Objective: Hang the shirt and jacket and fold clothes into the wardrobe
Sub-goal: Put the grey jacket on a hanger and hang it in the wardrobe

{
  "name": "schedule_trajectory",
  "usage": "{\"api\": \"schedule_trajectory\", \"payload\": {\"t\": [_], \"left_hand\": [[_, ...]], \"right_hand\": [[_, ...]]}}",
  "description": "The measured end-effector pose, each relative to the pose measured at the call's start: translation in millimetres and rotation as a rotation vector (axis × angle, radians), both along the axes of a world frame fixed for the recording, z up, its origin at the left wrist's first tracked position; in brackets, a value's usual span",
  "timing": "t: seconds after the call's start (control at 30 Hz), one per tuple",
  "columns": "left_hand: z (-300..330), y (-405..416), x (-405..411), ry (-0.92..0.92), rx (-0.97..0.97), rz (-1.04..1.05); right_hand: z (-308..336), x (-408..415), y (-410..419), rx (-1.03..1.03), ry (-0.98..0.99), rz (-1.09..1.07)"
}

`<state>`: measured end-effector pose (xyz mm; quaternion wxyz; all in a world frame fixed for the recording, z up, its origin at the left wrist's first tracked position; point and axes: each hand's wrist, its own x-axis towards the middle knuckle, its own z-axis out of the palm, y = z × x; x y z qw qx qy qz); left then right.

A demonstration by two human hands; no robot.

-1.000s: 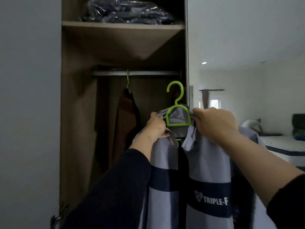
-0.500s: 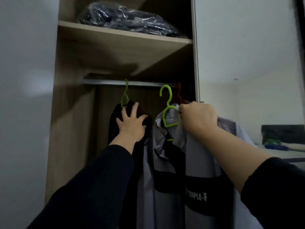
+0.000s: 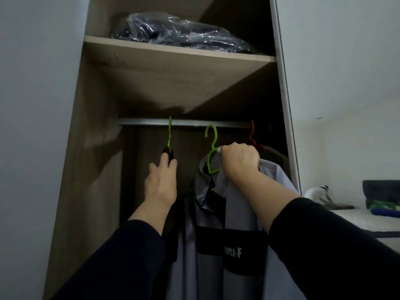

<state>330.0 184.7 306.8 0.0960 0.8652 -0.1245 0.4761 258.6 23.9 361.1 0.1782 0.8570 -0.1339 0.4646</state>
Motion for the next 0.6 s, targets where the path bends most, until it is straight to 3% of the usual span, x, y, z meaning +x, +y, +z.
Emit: {"api": "schedule_trajectory", "payload": {"t": [0.1,0.3,0.43,0.6], "left_hand": [[4,2,4,-0.003,0.047,-0.063],[14,-3,0,-0.078,-0.049,-0.19],[17,-2,5,-0.252,-0.026,-0.173],[12,3,18,-0.292,-0.003,-0.203]], "right_hand": [[28,21,6,0.01,-0.032,0.02],[77,49,10,0.098,-0.045,0.041],[66,74,10,0.171,0.025,0.045],[63,86,4,0.215,0.016,0.081]]}}
